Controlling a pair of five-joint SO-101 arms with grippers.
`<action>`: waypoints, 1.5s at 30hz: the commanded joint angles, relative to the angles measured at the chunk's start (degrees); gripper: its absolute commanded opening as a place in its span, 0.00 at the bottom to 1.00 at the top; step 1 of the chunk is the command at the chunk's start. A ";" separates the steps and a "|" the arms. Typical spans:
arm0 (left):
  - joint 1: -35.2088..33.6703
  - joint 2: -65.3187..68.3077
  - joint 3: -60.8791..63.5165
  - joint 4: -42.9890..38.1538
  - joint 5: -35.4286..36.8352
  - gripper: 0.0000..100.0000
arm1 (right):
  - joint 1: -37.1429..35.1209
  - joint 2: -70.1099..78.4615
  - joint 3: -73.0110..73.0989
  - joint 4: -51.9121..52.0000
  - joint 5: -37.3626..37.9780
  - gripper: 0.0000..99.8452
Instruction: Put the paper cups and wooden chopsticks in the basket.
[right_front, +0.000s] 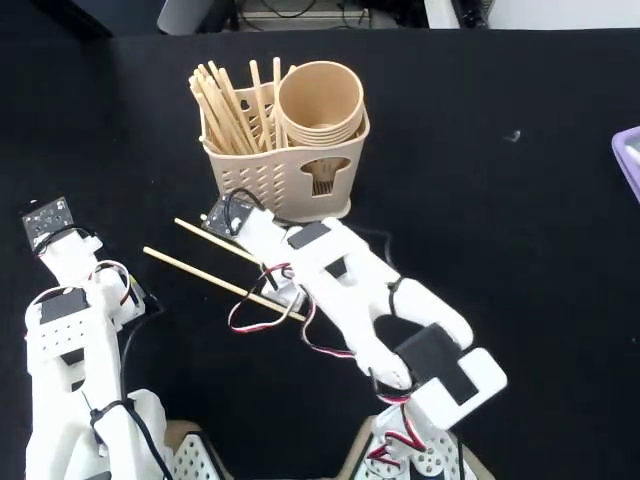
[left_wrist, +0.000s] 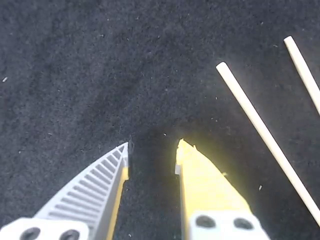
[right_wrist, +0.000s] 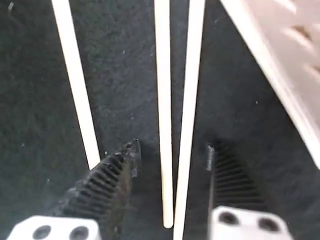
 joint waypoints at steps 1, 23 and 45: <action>0.22 -0.79 -0.40 -0.88 -0.18 0.16 | 1.14 2.24 -5.93 1.85 -0.09 0.21; 0.04 -0.79 -0.48 -0.79 -0.18 0.16 | -0.26 -20.88 -4.18 15.38 0.44 0.01; 0.31 -0.79 -0.48 -0.97 -0.18 0.16 | 2.37 -41.01 -10.59 -32.97 -31.56 0.01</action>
